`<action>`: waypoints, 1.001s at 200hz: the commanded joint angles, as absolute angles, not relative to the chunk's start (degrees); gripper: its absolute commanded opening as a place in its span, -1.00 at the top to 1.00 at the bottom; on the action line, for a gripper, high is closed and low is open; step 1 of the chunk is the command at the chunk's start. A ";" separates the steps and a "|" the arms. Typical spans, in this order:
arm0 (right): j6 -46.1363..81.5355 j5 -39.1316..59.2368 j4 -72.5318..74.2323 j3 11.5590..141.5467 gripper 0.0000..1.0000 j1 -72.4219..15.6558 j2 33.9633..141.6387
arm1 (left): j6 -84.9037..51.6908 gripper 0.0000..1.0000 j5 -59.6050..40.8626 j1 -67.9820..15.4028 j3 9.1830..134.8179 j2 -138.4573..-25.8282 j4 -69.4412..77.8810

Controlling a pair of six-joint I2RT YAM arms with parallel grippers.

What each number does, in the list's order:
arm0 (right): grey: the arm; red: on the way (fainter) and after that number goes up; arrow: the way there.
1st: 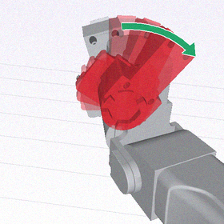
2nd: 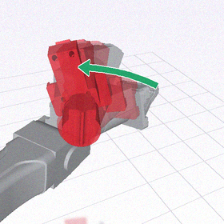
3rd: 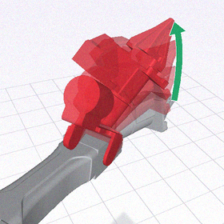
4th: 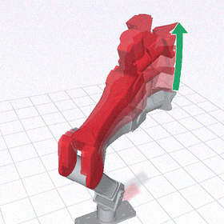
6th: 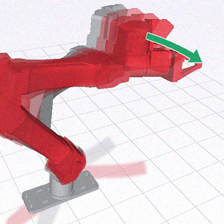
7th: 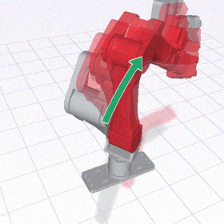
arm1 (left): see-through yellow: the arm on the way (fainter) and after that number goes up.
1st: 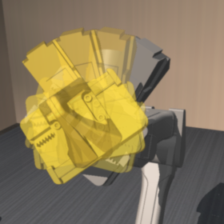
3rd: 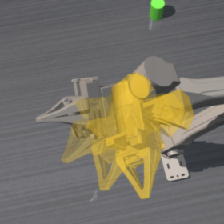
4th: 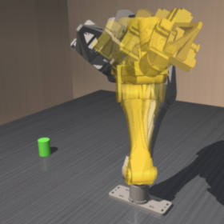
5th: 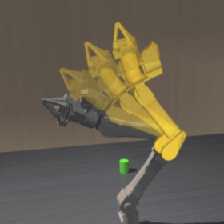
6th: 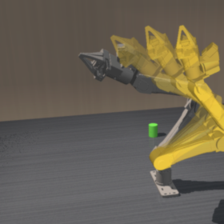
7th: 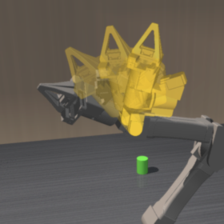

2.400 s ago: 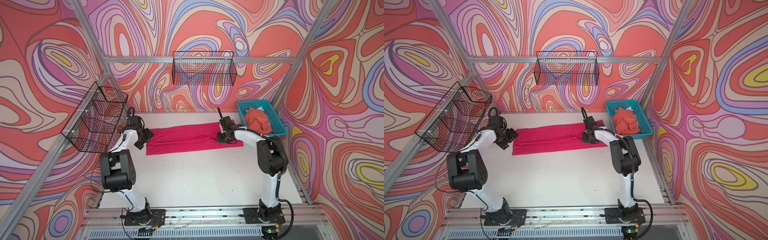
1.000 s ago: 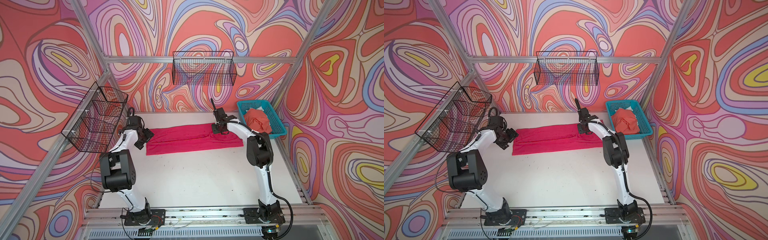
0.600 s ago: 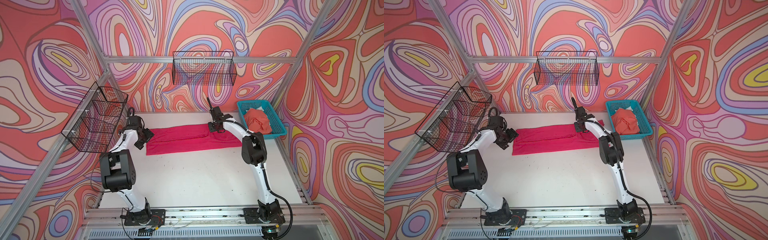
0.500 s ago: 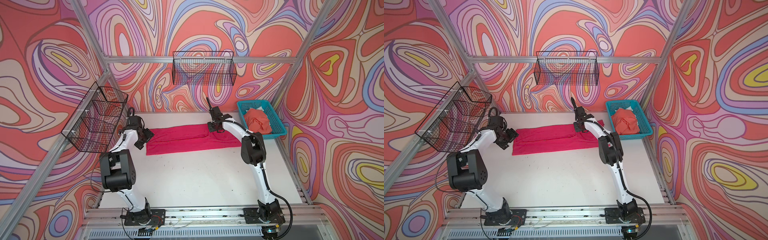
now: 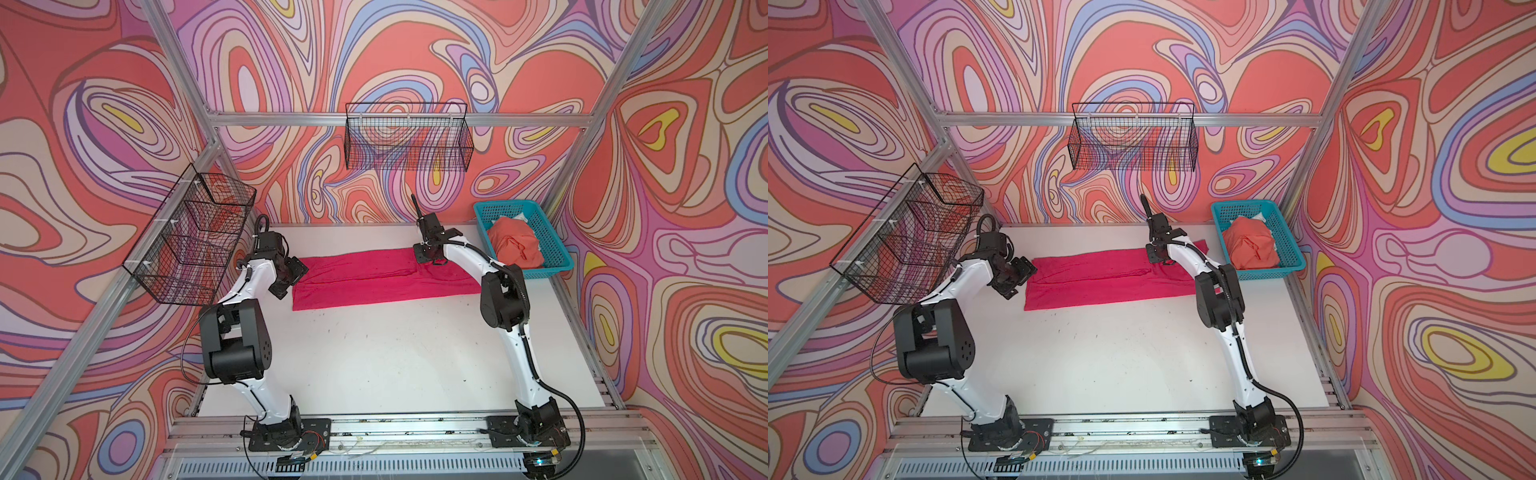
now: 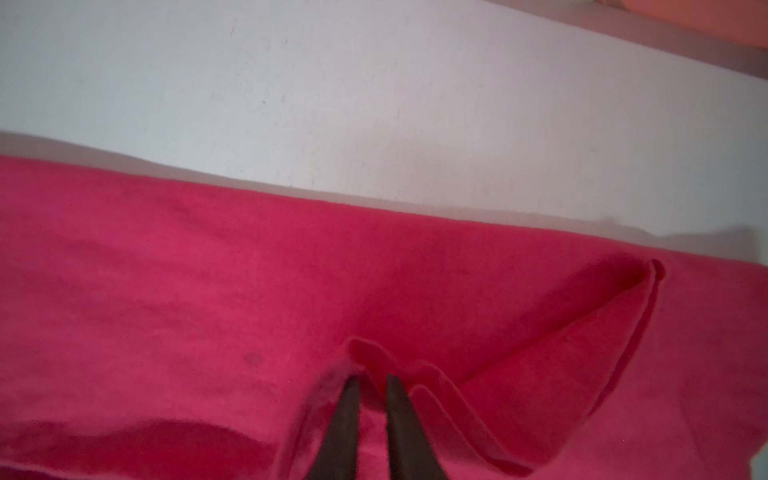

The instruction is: Fold and stack the t-shirts

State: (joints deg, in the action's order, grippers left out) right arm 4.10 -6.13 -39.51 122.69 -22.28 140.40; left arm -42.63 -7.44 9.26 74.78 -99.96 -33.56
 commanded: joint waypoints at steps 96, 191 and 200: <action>11.09 -2.13 -35.32 116.21 -0.02 -22.52 132.73 | -42.19 -0.67 -8.65 8.92 74.71 -101.33 -34.45; 16.35 -2.72 -42.18 126.48 0.13 -23.64 142.67 | -42.28 -0.67 -9.35 7.95 74.19 -102.39 -33.56; 16.34 -3.77 -41.90 127.16 0.15 -23.62 143.37 | -42.28 -0.67 -9.38 8.00 74.27 -102.46 -33.71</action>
State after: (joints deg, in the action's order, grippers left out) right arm 15.64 -0.60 -38.76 124.11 -23.55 139.87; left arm -42.63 -9.39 8.14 74.61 -101.78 -33.26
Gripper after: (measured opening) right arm 0.436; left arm 0.835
